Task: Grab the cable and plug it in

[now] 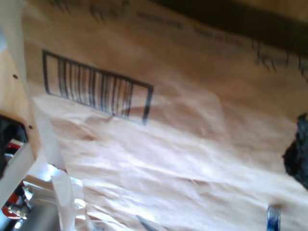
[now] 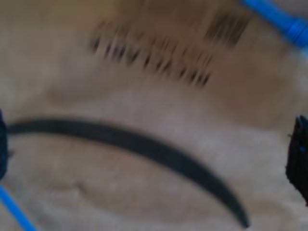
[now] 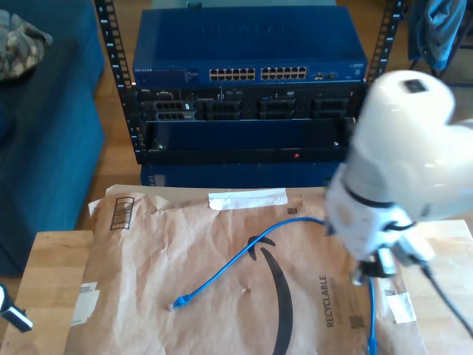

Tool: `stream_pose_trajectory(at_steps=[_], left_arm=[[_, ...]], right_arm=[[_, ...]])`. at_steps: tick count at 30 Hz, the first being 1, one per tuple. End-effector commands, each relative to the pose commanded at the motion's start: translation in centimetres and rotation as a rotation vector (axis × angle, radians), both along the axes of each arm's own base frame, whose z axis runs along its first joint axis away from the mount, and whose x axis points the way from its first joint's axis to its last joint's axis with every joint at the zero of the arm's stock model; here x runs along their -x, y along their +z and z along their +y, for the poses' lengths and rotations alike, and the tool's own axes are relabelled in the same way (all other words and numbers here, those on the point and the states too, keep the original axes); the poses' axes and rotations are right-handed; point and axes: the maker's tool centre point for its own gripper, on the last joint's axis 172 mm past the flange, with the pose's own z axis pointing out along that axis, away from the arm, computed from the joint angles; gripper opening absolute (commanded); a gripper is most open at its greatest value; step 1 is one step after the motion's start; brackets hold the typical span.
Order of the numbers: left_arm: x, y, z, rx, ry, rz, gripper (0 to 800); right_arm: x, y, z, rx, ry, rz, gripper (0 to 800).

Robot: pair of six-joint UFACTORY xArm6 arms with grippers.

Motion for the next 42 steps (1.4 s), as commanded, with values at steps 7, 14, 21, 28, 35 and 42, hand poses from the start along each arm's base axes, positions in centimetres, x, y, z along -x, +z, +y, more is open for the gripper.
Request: stream_pose_trajectory(at_steps=[7, 14, 21, 28, 35, 42], left_arm=[[-1.0, 0.2, -3.4, -0.047, -0.027, 0.048, 800], [-2.2, 0.7, -4.7, -0.083, -0.053, 0.014, 800], [-1.7, 0.7, -4.8, -0.085, -0.053, 0.014, 800], [-1.8, 0.9, -4.8, -0.087, -0.054, 0.007, 800], [-1.9, 0.9, -4.7, -0.089, -0.053, 0.003, 800], [-1.9, 0.8, -4.7, -0.088, -0.053, 0.006, 800]], right_arm=[[-0.2, 0.4, 5.8, -0.020, -0.003, -0.026, 797], [0.1, -1.3, 11.5, -0.017, 0.062, -0.018, 798], [1.4, -4.8, 15.3, 0.018, 0.137, 0.019, 797], [2.8, -9.0, 17.6, 0.024, 0.166, 0.016, 796], [1.8, -11.6, 18.6, 0.016, 0.170, -0.001, 782], [0.9, -13.5, 18.3, 0.059, 0.046, -0.011, 781]])
